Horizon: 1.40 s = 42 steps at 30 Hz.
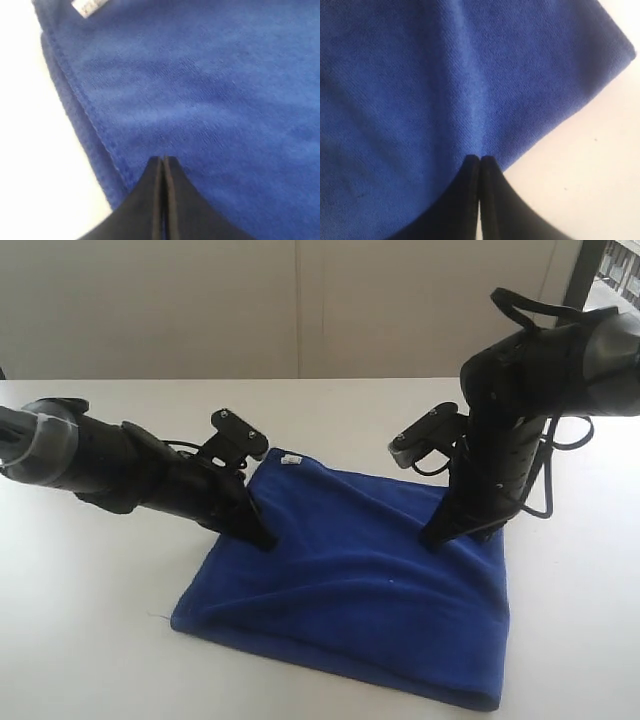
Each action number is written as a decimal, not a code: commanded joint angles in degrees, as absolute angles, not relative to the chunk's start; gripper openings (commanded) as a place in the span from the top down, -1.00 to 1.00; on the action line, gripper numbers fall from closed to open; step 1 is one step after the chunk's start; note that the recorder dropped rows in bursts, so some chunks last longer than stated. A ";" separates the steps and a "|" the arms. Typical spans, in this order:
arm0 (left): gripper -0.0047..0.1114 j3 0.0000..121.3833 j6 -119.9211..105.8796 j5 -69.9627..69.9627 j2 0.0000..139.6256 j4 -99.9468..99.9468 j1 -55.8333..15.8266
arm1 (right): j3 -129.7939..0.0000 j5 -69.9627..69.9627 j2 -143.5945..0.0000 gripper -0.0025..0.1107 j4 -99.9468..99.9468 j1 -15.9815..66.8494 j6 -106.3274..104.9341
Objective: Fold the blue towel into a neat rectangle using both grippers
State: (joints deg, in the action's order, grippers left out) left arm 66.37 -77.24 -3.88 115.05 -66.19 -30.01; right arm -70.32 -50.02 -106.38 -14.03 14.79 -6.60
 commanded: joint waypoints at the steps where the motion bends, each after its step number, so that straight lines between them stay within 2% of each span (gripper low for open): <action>1: 0.92 70.56 -82.38 -3.89 116.85 -66.55 -29.78 | -70.60 -49.21 -106.18 0.96 -14.69 14.34 -7.27; 5: 0.92 75.07 -83.77 -6.20 117.72 -67.14 -29.78 | -70.60 -53.52 -105.65 0.96 -12.67 14.34 -9.34; 9: 0.92 75.15 -83.77 -4.24 109.42 -67.75 -29.78 | -66.55 -57.96 -102.84 0.96 2.64 14.34 -21.92; 11: 0.92 73.60 -83.77 -3.21 104.12 -68.47 -29.78 | -62.10 -56.16 -102.71 0.96 1.72 14.91 -22.09; 16: 0.92 67.54 -83.77 -4.69 95.40 -68.47 -29.78 | -58.70 -53.12 -102.71 0.96 1.85 15.47 -21.64; 21: 0.92 56.00 -83.19 -5.36 83.32 -72.21 -29.78 | -53.17 -48.55 -102.95 0.96 1.49 19.48 -21.64; 25: 0.92 51.29 -83.14 -5.36 78.29 -72.98 -29.78 | -51.01 -48.55 -103.49 0.96 1.49 22.00 -20.58; 30: 0.92 46.87 -81.29 -4.72 73.26 -73.25 -29.78 | -49.64 -48.54 -103.49 0.96 1.72 28.10 -18.78; 35: 0.92 43.80 -80.78 -4.26 69.36 -75.98 -29.78 | -49.52 -47.34 -103.49 0.96 5.97 37.74 -17.26; 42: 0.92 41.10 -79.99 0.00 66.43 -76.41 -29.78 | -53.50 -44.50 -103.49 0.96 11.02 46.44 -16.68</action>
